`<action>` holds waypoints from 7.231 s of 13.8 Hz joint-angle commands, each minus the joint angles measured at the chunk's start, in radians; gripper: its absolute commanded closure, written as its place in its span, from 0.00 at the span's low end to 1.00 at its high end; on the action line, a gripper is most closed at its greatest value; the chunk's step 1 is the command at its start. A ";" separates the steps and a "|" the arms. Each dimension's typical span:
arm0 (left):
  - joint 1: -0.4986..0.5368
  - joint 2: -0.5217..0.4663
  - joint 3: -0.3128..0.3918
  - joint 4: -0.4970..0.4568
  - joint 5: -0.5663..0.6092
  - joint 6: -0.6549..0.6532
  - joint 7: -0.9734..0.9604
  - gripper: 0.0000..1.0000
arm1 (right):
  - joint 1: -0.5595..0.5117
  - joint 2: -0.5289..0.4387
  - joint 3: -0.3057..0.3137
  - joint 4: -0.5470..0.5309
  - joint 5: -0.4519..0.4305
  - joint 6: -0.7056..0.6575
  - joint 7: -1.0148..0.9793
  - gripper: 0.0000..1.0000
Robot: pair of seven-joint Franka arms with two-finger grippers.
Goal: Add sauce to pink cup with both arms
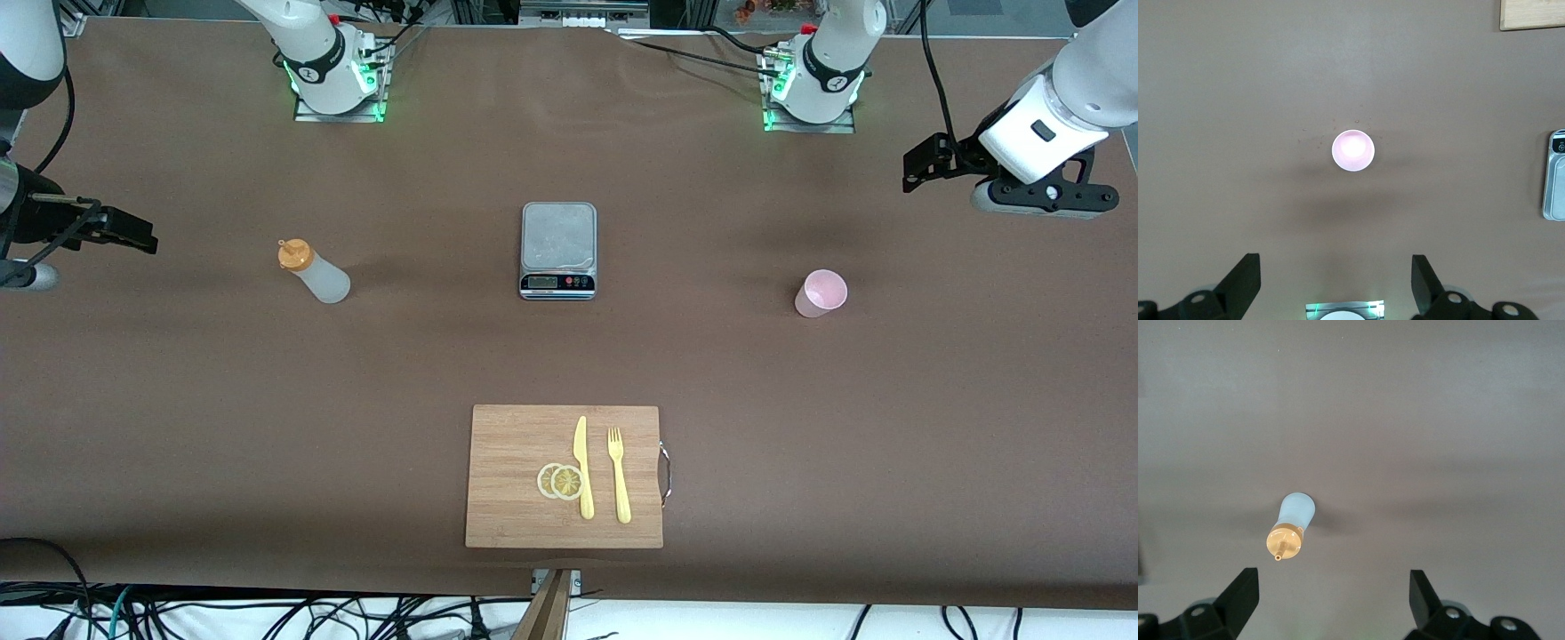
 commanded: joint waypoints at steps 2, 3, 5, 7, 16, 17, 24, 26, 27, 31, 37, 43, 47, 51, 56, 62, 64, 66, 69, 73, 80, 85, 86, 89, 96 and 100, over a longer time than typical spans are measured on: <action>0.010 0.001 -0.004 0.009 -0.018 -0.015 -0.004 0.01 | 0.001 0.007 0.000 0.022 0.008 -0.007 -0.003 0.00; 0.010 0.000 -0.004 0.009 -0.018 -0.015 -0.004 0.01 | 0.001 0.007 0.000 0.022 0.008 -0.007 -0.004 0.00; 0.010 0.000 -0.004 0.007 -0.018 -0.015 -0.004 0.01 | 0.001 0.007 0.000 0.022 0.008 -0.007 -0.003 0.00; 0.010 0.000 -0.004 0.007 -0.018 -0.015 -0.004 0.01 | 0.001 0.007 0.000 0.022 0.008 -0.007 -0.003 0.00; 0.010 0.000 -0.004 0.007 -0.016 -0.015 -0.004 0.01 | 0.001 0.007 0.000 0.022 0.008 -0.007 -0.003 0.00; 0.010 0.000 -0.004 0.007 -0.016 -0.015 -0.004 0.01 | 0.001 0.007 0.000 0.022 0.008 -0.007 -0.003 0.00; 0.010 0.001 -0.004 0.006 -0.016 -0.013 -0.006 0.01 | 0.001 0.007 0.000 0.022 0.008 -0.007 -0.003 0.00; 0.010 0.001 -0.006 0.006 -0.016 -0.015 -0.006 0.01 | 0.001 0.007 0.000 0.022 0.008 -0.007 -0.003 0.00; 0.010 0.001 -0.006 0.006 -0.016 -0.015 -0.004 0.01 | 0.001 0.007 0.000 0.022 0.008 -0.007 -0.003 0.00; 0.010 0.001 -0.006 0.006 -0.015 -0.013 -0.006 0.01 | 0.001 0.007 0.000 0.022 0.008 -0.007 -0.003 0.00; 0.010 0.001 -0.006 0.006 -0.015 -0.013 -0.006 0.01 | -0.001 0.007 0.000 0.022 0.008 -0.007 -0.003 0.00; 0.010 0.001 -0.007 0.006 -0.015 -0.015 -0.004 0.01 | 0.001 0.007 0.000 0.022 0.008 -0.007 -0.004 0.00; 0.010 0.001 -0.007 0.000 -0.009 -0.008 -0.001 0.01 | -0.001 0.007 0.000 0.022 0.008 -0.007 -0.004 0.00; 0.010 0.001 -0.006 -0.040 -0.001 0.016 0.002 0.01 | -0.001 0.007 0.000 0.022 0.008 -0.007 -0.004 0.00; 0.010 0.000 -0.010 -0.100 0.000 0.080 0.002 0.01 | -0.001 0.007 0.000 0.022 0.008 -0.007 -0.004 0.00; 0.010 0.004 -0.015 -0.221 0.031 0.229 0.002 0.01 | -0.001 0.007 0.000 0.022 0.008 -0.007 -0.004 0.00; 0.010 0.018 -0.015 -0.264 0.036 0.290 -0.001 0.01 | -0.001 0.007 0.000 0.022 0.008 -0.007 -0.004 0.00; 0.010 0.039 -0.015 -0.298 0.036 0.346 -0.007 0.01 | -0.002 0.007 0.000 0.022 0.008 -0.007 -0.004 0.00; 0.020 0.095 -0.013 -0.319 0.036 0.399 -0.007 0.01 | -0.002 0.007 0.000 0.022 0.009 -0.007 -0.004 0.00; 0.023 0.184 -0.010 -0.330 0.052 0.462 -0.009 0.01 | -0.002 0.007 0.000 0.022 0.008 -0.007 -0.004 0.00; 0.068 0.299 -0.009 -0.330 0.086 0.519 -0.007 0.01 | -0.002 0.007 0.000 0.022 0.009 -0.007 -0.004 0.00; 0.076 0.328 -0.001 -0.376 0.086 0.656 -0.001 0.01 | -0.004 0.007 0.000 0.022 0.009 -0.007 -0.004 0.00; 0.072 0.331 0.000 -0.400 0.086 0.688 -0.009 0.01 | -0.004 0.007 0.000 0.022 0.009 -0.007 -0.004 0.00; 0.066 0.352 0.000 -0.453 0.085 0.778 -0.024 0.01 | -0.002 0.007 0.000 0.022 0.009 -0.007 -0.004 0.00; 0.065 0.421 0.006 -0.462 0.077 0.815 -0.010 0.14 | -0.002 0.007 0.000 0.023 0.009 -0.007 -0.004 0.00; 0.048 0.451 0.011 -0.460 0.071 0.820 -0.026 0.78 | -0.002 0.007 0.000 0.022 0.009 -0.007 -0.004 0.00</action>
